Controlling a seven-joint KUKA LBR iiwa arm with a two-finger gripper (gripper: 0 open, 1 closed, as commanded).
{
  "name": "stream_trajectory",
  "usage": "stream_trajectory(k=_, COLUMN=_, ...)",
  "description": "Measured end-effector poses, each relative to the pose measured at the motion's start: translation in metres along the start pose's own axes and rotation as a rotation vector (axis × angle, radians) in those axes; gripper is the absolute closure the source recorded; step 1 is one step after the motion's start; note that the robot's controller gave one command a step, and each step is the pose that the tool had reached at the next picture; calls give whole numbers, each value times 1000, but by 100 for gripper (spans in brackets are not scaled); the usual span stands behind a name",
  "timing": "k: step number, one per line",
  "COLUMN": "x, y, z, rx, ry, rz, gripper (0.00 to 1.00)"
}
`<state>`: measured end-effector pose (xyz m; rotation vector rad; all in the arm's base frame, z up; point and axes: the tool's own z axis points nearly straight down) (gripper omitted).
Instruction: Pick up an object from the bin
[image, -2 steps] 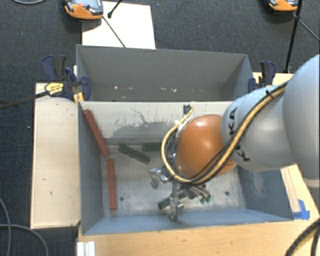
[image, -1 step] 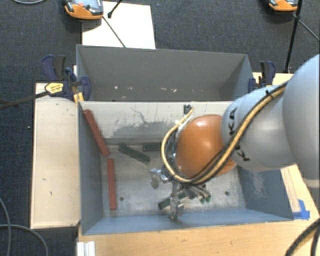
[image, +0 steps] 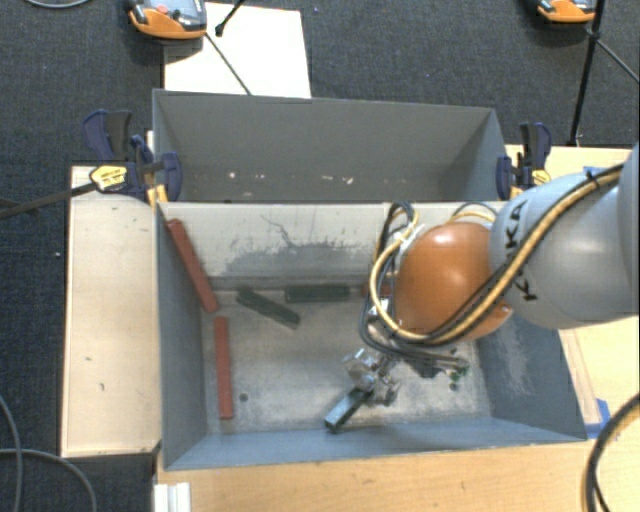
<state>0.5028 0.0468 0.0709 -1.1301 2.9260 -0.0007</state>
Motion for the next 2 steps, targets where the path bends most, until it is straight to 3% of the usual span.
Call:
stream_trajectory(k=1, x=0, y=0, z=0, rx=0, ry=0, rz=2, gripper=100)
stream_trajectory(k=2, x=6, y=-22, z=-139, rx=-1, ry=1, rz=14, gripper=100)
